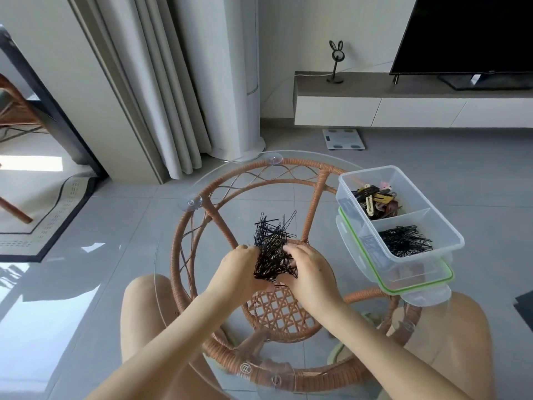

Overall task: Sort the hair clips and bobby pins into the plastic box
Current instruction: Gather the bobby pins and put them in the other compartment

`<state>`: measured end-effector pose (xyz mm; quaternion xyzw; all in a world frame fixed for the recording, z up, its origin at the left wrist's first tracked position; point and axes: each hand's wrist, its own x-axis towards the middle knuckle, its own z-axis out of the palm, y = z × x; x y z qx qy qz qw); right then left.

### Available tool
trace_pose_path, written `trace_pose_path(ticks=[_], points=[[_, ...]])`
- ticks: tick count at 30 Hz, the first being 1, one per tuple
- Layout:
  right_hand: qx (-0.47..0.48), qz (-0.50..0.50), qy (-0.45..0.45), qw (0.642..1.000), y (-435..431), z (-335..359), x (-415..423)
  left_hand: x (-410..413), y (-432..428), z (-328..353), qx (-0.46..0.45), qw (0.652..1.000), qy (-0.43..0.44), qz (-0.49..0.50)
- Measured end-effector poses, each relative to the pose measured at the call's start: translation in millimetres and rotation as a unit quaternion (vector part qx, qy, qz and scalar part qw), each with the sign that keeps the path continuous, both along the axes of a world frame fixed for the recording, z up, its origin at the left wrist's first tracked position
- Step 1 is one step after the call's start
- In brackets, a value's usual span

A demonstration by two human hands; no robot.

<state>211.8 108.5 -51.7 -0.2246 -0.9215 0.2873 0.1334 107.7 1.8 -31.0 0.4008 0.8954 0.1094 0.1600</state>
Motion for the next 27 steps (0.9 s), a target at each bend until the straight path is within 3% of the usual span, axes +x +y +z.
trace_pose_path(ticks=[9,19,27], points=[[0.05,0.056,0.005,0.997,11,12,3,0,-1,6,0.03,0.998,0.038,-0.034],[0.003,0.019,0.052,0.998,33,64,19,-10,-19,35,0.079,0.996,0.026,0.016],[0.017,-0.046,0.112,0.993,79,116,53,-8,-14,47,0.121,0.992,0.022,0.031]])
